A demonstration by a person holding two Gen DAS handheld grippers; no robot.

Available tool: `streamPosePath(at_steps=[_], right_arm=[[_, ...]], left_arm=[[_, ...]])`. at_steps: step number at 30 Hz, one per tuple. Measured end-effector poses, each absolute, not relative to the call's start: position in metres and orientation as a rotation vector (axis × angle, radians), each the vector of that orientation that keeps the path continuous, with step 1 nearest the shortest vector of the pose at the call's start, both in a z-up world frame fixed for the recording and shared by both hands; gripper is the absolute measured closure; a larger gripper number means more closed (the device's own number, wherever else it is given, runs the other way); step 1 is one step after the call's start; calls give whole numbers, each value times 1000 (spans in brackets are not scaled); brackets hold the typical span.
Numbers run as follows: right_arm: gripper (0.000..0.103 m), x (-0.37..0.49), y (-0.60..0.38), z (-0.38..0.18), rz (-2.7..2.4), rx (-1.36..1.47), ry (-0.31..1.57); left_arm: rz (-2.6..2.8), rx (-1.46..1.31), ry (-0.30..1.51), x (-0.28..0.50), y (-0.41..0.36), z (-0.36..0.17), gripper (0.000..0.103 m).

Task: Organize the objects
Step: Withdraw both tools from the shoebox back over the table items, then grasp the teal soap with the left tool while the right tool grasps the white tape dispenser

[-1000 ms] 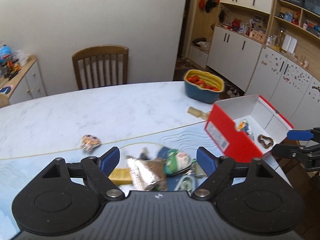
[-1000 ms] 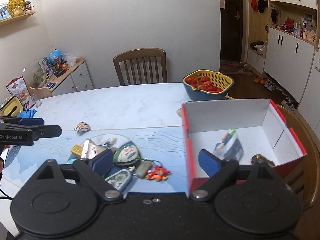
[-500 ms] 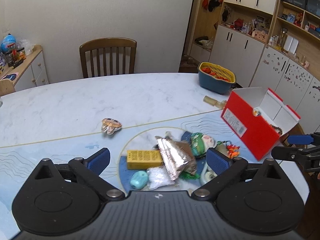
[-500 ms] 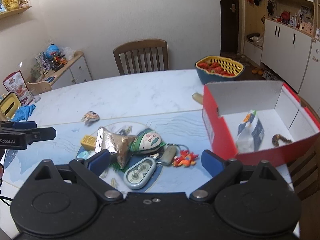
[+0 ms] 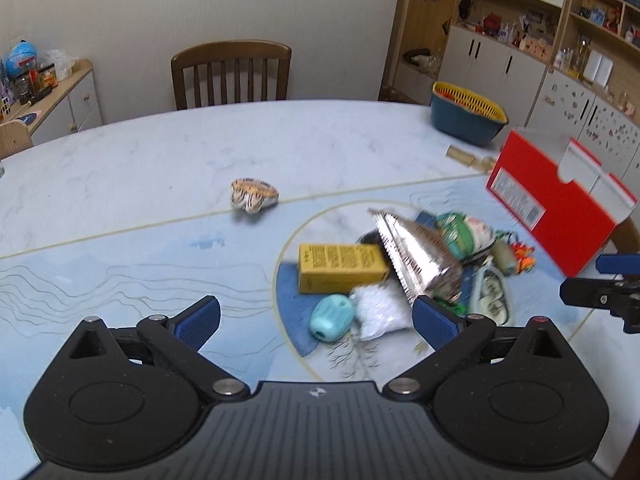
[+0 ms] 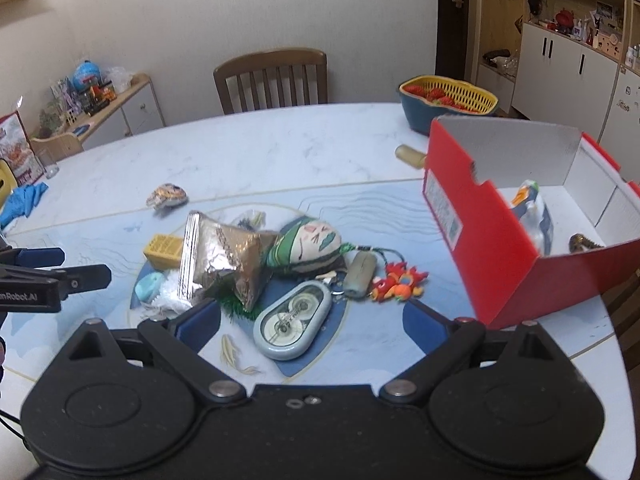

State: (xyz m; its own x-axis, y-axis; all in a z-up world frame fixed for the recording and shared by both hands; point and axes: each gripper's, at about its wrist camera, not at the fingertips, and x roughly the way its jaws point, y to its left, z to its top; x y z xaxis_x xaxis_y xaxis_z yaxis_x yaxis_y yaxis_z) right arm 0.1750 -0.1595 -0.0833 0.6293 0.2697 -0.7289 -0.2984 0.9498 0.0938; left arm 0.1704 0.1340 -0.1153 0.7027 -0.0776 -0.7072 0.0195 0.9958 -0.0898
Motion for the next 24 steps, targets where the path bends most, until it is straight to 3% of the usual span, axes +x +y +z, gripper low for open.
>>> streamPosePath(at_steps=[10,24], right_arm=[[6,193,-140,-116,307,-46,890],[9,214,-120,-146,257,-68,944]], left_arm=[[-30,-14,838,186,144,-156,0],[-42,19,837,203,136,-173,0]])
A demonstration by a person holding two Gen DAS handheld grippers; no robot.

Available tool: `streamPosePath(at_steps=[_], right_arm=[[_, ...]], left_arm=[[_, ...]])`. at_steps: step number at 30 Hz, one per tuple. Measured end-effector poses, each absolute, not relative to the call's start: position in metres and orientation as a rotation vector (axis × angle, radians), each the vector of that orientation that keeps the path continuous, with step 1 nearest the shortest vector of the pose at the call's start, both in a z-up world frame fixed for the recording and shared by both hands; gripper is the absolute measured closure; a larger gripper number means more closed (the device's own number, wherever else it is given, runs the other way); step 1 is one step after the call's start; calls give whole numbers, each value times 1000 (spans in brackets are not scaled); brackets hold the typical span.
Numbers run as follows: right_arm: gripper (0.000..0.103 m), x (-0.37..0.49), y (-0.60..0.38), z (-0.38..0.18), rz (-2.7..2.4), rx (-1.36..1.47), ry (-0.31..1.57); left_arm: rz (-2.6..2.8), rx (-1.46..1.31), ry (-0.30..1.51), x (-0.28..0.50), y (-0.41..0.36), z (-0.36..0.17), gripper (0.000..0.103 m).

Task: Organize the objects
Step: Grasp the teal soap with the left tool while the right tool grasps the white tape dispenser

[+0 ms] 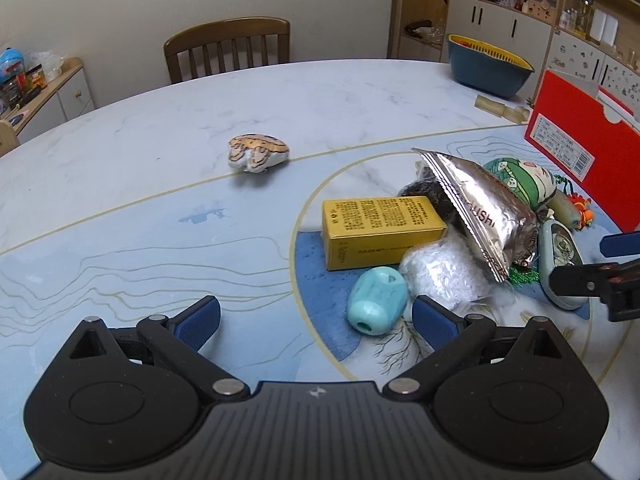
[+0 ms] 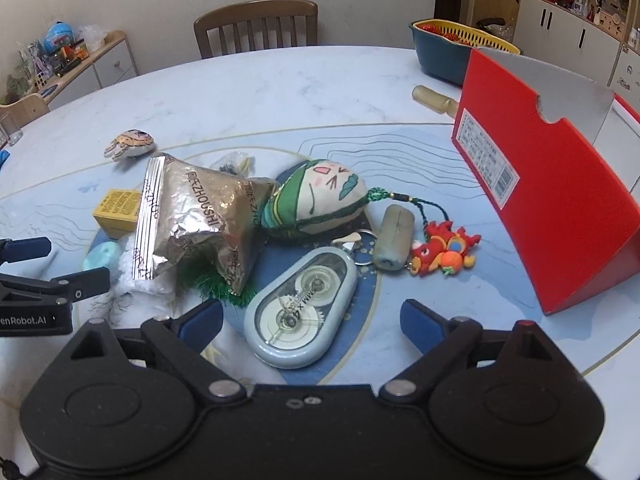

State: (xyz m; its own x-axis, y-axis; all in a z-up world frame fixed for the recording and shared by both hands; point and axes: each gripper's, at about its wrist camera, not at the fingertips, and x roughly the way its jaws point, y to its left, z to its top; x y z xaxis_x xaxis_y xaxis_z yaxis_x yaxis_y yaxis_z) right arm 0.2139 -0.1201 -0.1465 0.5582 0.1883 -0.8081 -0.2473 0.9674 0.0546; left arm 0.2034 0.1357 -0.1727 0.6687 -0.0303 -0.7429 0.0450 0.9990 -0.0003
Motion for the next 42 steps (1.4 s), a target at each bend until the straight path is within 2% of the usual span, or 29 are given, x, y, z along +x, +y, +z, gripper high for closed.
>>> streamPosePath(at_steps=[6,10,15,17,19,24,42], right_arm=[[17,218,-116,-151,246,-75,958],[24,219,-114,-154,235,-77,969],[25,219,-109,-156,226,-99,969],[31,218,-109,-155,226,-101,965],[34,217,-110,-154,220,-96,965],[45,215,-112,-152,224,-107,971],[49,171,-146,-117,302,-118,885]], left_arm=[[-62,30,826,205,128,-175,3],[-71,29,830,206,125,-175,21],[-96,50,824,205,117,-172,45],[-101,55,823,204,115,-170,54],[-92,71,820,203,113,-170,55],[-94,62,830,201,111,-169,70],[-88,27,813,168,98,-133,70]])
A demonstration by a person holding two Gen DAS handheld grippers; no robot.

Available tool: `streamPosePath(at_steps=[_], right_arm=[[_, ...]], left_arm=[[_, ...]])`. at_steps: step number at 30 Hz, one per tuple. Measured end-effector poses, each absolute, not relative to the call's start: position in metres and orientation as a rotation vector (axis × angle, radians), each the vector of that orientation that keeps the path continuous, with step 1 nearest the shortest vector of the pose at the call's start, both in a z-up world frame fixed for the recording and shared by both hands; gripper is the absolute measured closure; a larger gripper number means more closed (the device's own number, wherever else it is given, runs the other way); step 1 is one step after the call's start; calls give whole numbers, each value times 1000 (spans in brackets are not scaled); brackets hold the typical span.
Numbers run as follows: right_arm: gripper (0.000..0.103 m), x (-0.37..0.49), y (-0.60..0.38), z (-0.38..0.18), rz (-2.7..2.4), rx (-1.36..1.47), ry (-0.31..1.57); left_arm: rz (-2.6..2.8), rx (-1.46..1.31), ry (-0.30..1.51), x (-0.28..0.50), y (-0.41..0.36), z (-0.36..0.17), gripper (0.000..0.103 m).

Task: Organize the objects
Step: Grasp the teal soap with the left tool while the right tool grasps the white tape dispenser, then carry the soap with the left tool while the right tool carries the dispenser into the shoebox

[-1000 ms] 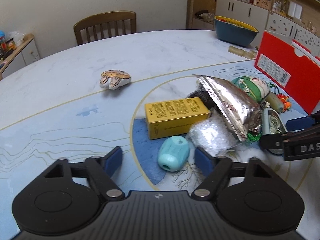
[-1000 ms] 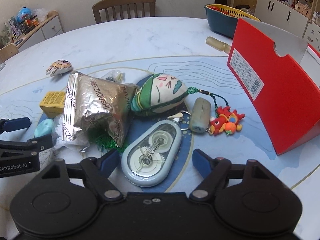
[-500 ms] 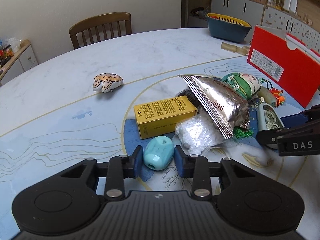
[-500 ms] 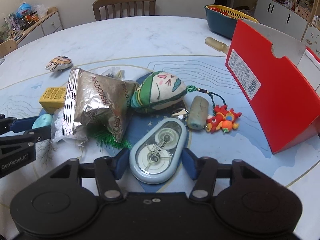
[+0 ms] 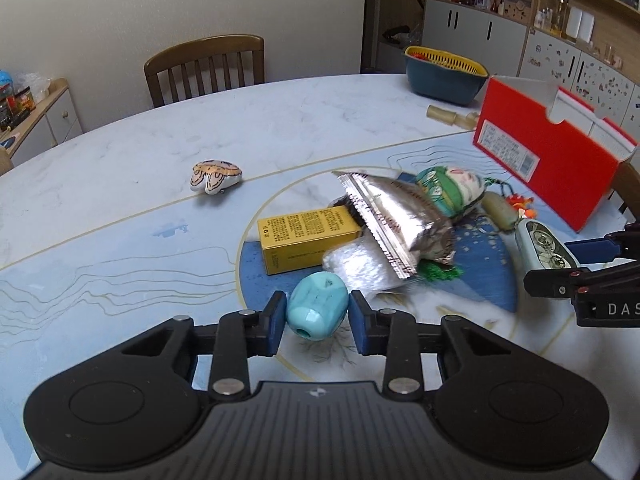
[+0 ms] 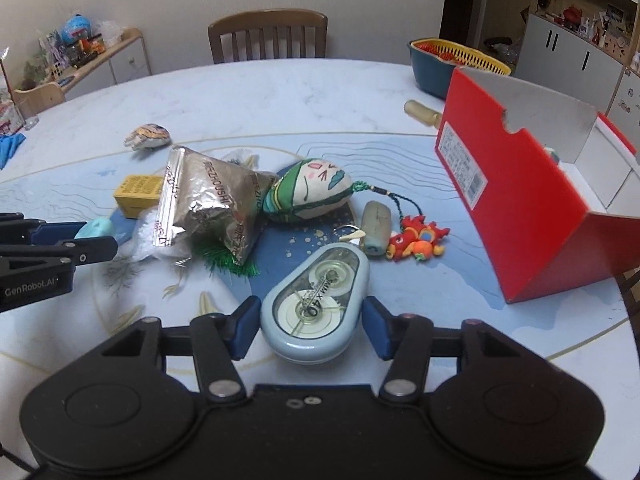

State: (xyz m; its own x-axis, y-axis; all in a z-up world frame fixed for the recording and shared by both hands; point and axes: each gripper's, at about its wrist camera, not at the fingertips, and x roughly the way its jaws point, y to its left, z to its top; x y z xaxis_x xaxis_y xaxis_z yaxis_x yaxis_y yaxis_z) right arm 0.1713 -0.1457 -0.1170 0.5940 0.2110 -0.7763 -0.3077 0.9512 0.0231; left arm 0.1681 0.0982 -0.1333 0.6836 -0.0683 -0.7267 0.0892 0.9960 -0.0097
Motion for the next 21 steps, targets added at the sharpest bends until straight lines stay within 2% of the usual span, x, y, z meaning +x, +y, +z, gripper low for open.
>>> streamPosePath(at_steps=[21], right_arm=[[49,141,-221,-25,407,-92,775]], left_arm=[[-196,-65,769,158,19,-40,70]])
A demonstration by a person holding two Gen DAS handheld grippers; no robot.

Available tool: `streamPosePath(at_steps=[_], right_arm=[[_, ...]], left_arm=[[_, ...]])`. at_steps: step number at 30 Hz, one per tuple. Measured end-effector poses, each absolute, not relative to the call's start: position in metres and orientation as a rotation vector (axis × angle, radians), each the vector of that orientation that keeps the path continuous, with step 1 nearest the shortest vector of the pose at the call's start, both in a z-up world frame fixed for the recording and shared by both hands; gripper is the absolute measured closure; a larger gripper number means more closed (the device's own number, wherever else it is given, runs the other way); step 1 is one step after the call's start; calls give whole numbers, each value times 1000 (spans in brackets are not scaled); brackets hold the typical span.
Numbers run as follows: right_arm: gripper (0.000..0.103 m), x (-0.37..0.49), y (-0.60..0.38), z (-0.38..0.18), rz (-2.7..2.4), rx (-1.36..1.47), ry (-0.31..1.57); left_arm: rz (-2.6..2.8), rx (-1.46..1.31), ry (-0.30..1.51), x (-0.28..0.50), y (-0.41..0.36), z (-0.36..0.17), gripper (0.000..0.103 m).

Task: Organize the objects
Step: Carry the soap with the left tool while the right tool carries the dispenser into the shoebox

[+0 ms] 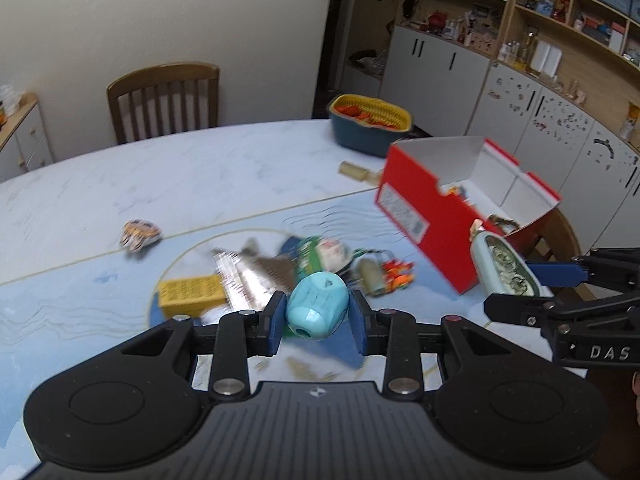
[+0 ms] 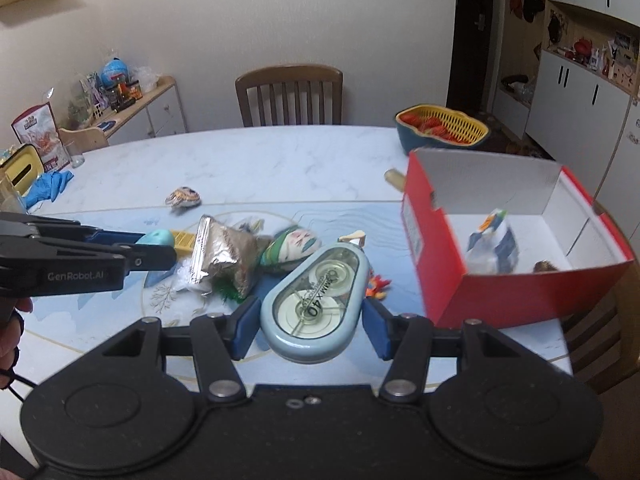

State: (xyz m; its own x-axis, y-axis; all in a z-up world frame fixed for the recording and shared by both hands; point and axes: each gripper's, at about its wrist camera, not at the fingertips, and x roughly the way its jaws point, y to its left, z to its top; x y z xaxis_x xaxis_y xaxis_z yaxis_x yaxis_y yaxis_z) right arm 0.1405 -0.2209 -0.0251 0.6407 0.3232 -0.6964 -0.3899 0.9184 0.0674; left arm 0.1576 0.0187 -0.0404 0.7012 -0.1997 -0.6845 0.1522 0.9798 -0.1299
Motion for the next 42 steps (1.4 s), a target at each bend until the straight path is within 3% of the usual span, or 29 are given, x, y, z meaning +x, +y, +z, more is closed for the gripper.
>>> streamPosePath(at_steps=[19,42], right_arm=[[49,173,-318,-13,391,-77,751],[49,291,-431,-23,330,-87,744]], left_arm=[[-313,-13,726,210,-99,-6,70],[-252,114,798,329,-225,-35,70]])
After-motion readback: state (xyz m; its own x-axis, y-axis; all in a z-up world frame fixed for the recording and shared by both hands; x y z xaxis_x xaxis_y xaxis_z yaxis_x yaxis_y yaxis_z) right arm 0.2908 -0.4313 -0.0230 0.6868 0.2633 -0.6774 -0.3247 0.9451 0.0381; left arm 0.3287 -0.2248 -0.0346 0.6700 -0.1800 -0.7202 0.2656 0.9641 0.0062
